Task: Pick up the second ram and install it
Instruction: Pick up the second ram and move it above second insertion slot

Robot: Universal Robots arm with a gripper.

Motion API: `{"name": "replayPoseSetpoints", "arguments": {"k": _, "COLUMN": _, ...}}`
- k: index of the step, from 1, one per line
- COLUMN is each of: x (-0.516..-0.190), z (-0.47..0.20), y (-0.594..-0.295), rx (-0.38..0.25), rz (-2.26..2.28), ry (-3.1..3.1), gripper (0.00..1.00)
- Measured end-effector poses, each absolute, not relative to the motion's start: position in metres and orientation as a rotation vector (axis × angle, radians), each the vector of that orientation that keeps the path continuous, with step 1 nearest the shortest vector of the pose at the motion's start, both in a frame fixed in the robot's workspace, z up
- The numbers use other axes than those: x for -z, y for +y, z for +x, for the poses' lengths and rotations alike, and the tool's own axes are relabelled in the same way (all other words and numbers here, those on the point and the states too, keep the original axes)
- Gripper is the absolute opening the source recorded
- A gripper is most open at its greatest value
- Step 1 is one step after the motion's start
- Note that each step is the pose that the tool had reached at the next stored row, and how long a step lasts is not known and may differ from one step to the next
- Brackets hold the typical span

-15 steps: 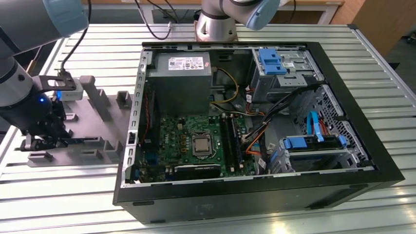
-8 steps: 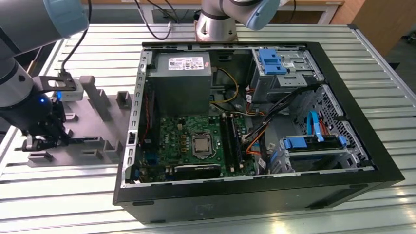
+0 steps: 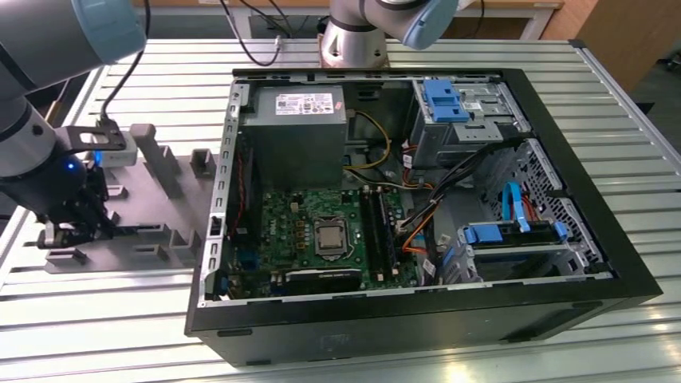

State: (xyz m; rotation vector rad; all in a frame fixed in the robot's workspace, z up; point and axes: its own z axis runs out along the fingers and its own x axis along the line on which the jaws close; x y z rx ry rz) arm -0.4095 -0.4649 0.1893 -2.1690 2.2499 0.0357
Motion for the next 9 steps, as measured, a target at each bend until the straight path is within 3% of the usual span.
{"name": "replayPoseSetpoints", "arguments": {"k": 7, "x": -0.1879, "z": -0.4095, "y": -0.4649, "rx": -0.036, "rz": -2.169, "ry": 2.250, "gripper": 0.20}}
{"name": "replayPoseSetpoints", "arguments": {"k": 9, "x": -0.1876, "z": -0.4095, "y": -0.4649, "rx": -0.036, "rz": -2.169, "ry": 2.250, "gripper": 0.14}}
